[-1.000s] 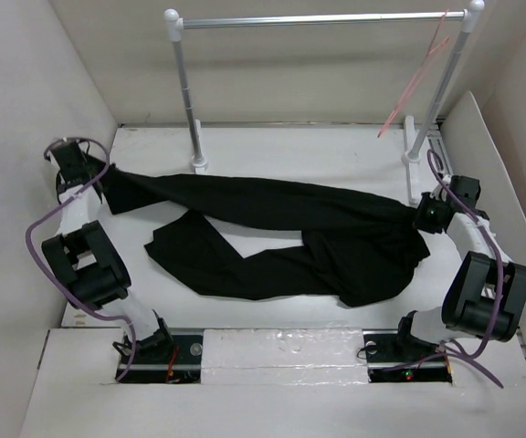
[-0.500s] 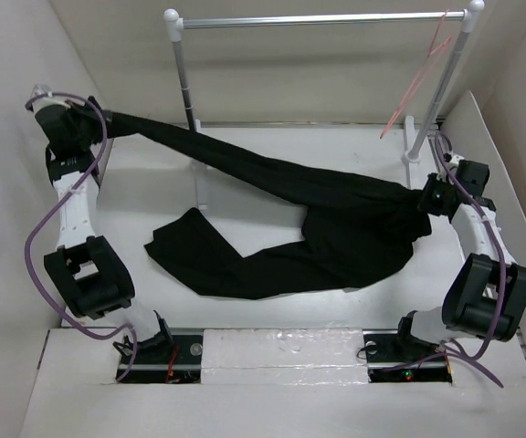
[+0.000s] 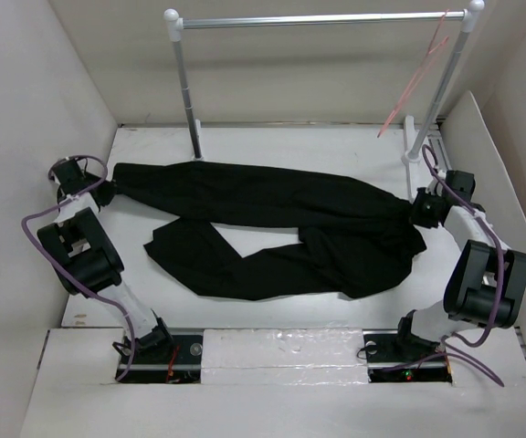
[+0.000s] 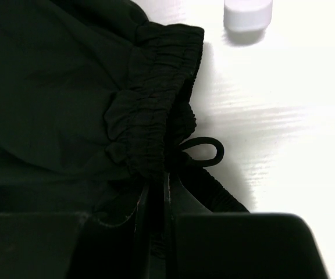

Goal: Place the trousers on the hanger
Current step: Fold the trousers

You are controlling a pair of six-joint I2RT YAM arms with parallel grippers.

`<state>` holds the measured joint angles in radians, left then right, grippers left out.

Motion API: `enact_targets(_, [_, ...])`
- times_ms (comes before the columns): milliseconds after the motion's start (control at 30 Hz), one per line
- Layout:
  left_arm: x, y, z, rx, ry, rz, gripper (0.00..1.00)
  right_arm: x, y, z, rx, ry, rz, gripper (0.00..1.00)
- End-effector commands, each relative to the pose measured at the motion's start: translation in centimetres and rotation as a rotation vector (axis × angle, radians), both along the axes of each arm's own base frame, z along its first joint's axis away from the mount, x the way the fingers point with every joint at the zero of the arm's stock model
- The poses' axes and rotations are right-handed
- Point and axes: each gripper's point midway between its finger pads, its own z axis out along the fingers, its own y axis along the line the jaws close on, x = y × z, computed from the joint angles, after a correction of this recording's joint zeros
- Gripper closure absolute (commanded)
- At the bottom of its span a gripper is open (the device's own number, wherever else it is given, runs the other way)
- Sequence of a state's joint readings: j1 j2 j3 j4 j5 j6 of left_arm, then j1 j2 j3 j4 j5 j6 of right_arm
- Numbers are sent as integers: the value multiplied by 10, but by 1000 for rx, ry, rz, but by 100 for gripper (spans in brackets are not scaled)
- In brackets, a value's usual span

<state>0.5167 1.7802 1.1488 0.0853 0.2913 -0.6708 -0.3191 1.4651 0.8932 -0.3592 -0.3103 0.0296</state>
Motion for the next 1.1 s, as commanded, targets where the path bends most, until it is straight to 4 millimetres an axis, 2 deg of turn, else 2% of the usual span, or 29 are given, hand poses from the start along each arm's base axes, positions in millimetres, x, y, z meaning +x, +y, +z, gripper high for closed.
enact_targets(0, [10, 13, 37, 79, -59, 4, 100, 24, -9, 24, -45, -71, 10, 100])
enact_targets(67, [5, 19, 38, 105, -32, 40, 99, 24, -12, 28, -54, -66, 1, 100])
enact_targets(167, [-15, 27, 33, 131, 61, 99, 93, 23, -12, 32, -59, -63, -3, 100])
enact_targets(200, [-24, 25, 31, 133, 92, 111, 90, 23, -12, 33, -59, -63, -3, 100])
enact_targets(233, [-29, 26, 31, 137, 108, 125, 83, 21, -15, 36, -59, -66, -13, 98])
enact_targets(267, [-35, 29, 33, 149, 120, 151, 76, 22, -15, 41, -58, -78, -9, 91])
enact_targets(300, [-42, 26, 37, 146, 128, 158, 65, 22, -18, 44, -54, -80, -19, 67])
enact_targets(333, [-48, 28, 38, 139, 136, 170, 42, 22, -16, 52, -49, -96, -18, 52])
enact_targets(367, [-51, 26, 41, 136, 140, 173, 34, 25, -14, 63, -41, -123, -8, 40])
enact_targets(400, [-64, 10, 54, 137, 118, 151, 29, 28, -1, 86, -36, -179, 19, 21])
enact_targets(433, [-63, 9, 54, 133, 116, 149, 29, 28, -1, 86, -36, -179, 19, 20])
enact_targets(467, [-77, -4, 64, 152, 87, 140, 29, 31, 11, 101, -40, -217, 53, 18])
enact_targets(500, [-86, -14, 66, 162, 81, 131, 32, 30, 21, 109, -37, -234, 76, 16])
enact_targets(533, [-90, -33, 70, 180, 68, 97, 33, 27, 33, 126, -38, -281, 100, 16])
enact_targets(567, [-109, -52, 68, 192, 61, 74, 35, 26, 45, 134, -38, -303, 133, 18])
enact_targets(600, [-119, -65, 64, 194, 65, 55, 37, 22, 76, 138, -36, -318, 218, 22])
enact_targets(633, [-127, -82, 58, 191, 74, 18, 38, 17, 91, 142, -38, -336, 262, 34])
enact_targets(667, [-150, -96, 43, 180, 109, -3, 38, 8, 107, 148, -36, -365, 307, 48])
enact_targets(700, [-160, -103, 34, 167, 129, -12, 39, -4, 137, 138, -16, -365, 394, 80])
enact_targets(733, [-170, -108, 26, 153, 153, -21, 39, -12, 151, 136, -2, -373, 437, 90])
enact_targets(767, [-184, -123, 9, 138, 198, -59, 40, -22, 163, 139, 6, -397, 476, 97])
enact_targets(800, [-183, -129, 12, 149, 197, -52, 41, -29, 175, 138, 14, -409, 516, 96])
enact_targets(833, [-182, -129, 16, 178, 210, -37, 40, -44, 197, 127, 22, -397, 600, 92])
enact_targets(867, [-177, -142, 12, 150, 257, -70, 39, -61, 212, 117, -1, -359, 701, 77])
enact_targets(900, [-177, -142, 12, 148, 257, -69, 39, -61, 211, 116, -14, -365, 714, 77])
enact_targets(933, [-176, -143, 7, 140, 280, -75, 39, -69, 225, 118, -29, -364, 773, 69])
enact_targets(967, [-178, -140, -3, 141, 336, -68, 40, -74, 229, 115, -44, -352, 797, 59])
enact_targets(1033, [-182, -135, -15, 158, 388, -51, 41, -85, 234, 112, -77, -332, 833, 55])
enact_targets(1067, [-186, -135, -29, 157, 424, -61, 41, -85, 233, 112, -81, -339, 828, 53])
